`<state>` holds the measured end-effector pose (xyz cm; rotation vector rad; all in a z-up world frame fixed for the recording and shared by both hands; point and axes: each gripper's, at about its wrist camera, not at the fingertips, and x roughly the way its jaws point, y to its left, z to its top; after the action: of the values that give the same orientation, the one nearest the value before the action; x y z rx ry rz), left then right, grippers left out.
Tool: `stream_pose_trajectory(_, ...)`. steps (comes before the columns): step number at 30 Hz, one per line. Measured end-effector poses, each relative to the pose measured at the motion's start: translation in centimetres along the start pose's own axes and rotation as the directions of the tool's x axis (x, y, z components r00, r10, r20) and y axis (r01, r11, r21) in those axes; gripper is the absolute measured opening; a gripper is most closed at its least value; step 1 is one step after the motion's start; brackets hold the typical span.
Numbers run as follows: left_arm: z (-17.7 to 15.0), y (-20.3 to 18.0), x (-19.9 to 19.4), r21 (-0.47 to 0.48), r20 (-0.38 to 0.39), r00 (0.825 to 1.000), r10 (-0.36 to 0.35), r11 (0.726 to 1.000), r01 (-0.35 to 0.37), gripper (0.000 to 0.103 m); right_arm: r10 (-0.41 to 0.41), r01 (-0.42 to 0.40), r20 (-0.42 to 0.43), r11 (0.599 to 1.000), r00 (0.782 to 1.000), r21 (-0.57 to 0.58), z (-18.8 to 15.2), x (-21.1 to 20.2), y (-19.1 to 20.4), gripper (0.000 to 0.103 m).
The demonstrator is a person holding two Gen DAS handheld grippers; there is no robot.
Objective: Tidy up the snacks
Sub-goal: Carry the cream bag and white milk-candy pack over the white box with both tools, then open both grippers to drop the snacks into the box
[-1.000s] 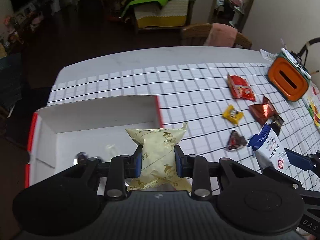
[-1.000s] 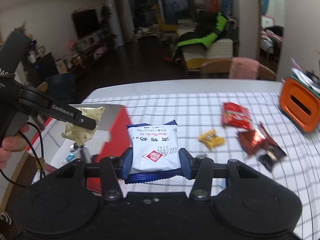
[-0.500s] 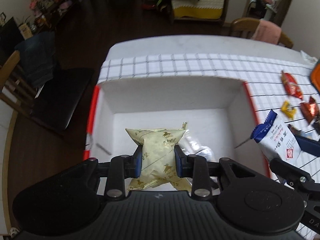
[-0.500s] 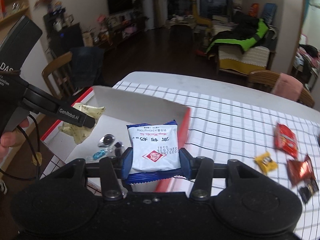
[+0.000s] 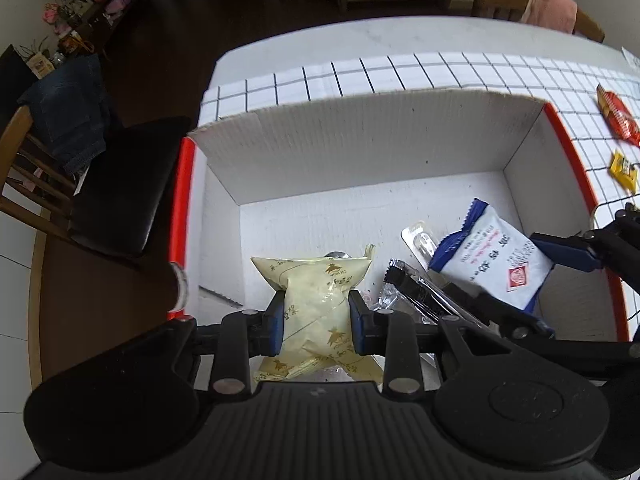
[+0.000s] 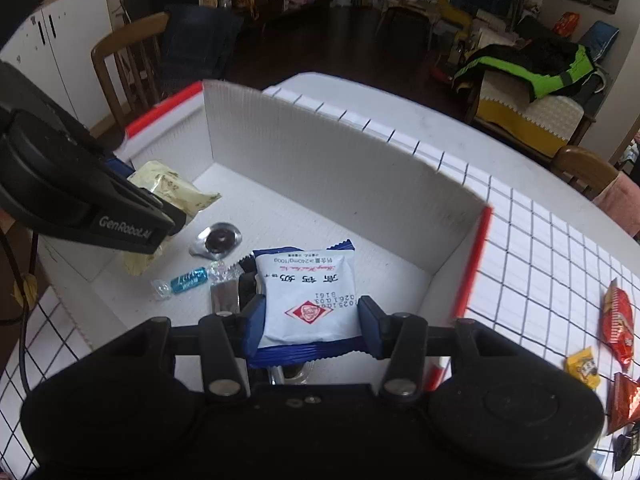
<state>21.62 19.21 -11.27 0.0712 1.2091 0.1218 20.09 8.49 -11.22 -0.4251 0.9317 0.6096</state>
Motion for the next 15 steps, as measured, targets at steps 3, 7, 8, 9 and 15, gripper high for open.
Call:
stream_pose_trajectory(3,0.2,-0.5,1.0,0.022,-0.037,0.999,0.008,1.000,-0.007,0.031,0.005,-0.006,-0.024,1.000,1.000,-0.002,0.0,0.7,0.1,0.048)
stream_pose_trajectory(7,0.7,-1.1,1.5,0.042,-0.061,0.998,0.002,0.999,0.001,0.031,0.018,-0.018,-0.045,1.000,0.999,0.008,-0.1,1.3,-0.1,0.048)
stream_pose_trajectory(8,0.7,-1.1,1.6,0.045,-0.069,0.998,0.000,0.999,0.003,0.031,0.024,-0.023,-0.051,1.000,0.998,0.012,-0.1,1.3,-0.2,0.048)
stream_pose_trajectory(9,0.8,-1.2,1.7,0.047,-0.075,0.997,0.000,0.999,0.003,0.031,0.025,-0.024,-0.054,1.000,0.998,0.015,-0.1,1.4,-0.3,0.048)
stream_pose_trajectory(15,1.0,-1.3,2.0,0.046,-0.085,0.996,-0.013,0.999,0.017,0.031,0.040,-0.039,-0.054,0.999,0.998,0.023,0.1,1.5,-0.4,0.048)
